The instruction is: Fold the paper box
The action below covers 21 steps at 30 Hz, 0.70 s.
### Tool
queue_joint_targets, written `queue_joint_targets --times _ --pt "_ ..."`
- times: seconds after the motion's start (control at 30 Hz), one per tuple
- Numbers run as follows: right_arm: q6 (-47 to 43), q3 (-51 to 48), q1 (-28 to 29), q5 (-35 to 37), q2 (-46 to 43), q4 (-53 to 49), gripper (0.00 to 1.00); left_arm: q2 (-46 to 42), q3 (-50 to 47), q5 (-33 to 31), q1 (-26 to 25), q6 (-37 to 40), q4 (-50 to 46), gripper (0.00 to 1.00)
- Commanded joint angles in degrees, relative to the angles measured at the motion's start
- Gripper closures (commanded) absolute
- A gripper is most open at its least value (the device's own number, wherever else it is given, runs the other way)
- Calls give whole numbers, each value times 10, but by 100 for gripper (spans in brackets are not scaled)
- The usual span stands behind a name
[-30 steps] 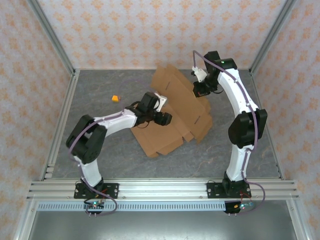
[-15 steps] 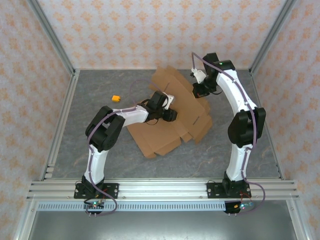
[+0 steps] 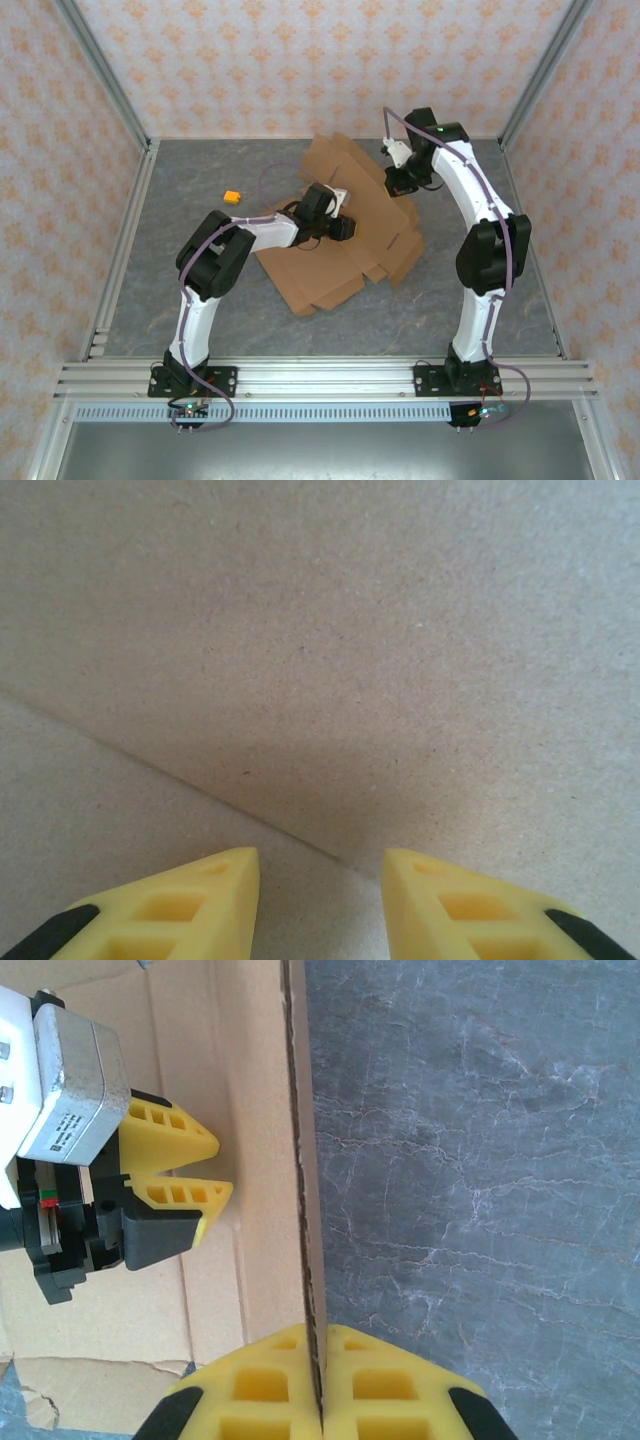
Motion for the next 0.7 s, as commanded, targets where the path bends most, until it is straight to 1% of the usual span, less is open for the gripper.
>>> queue_joint_targets --times 0.0,0.13,0.27,0.43,0.6,0.67 --pt "25 -27 10 -11 -39 32 100 17 -27 0 -4 -35 46 65" --pt "35 -69 28 -8 -72 68 100 35 -39 0 -4 -59 87 69" --pt "43 -84 32 -4 -81 78 100 38 -55 -9 -6 -69 108 72" --pt "55 -95 43 6 -91 85 100 36 -81 -21 -6 -86 134 72" --pt "85 -114 62 -17 -104 105 100 47 -85 -31 -7 -103 157 72" --pt "94 -121 71 -15 -106 108 100 51 -87 -35 -8 -109 165 72"
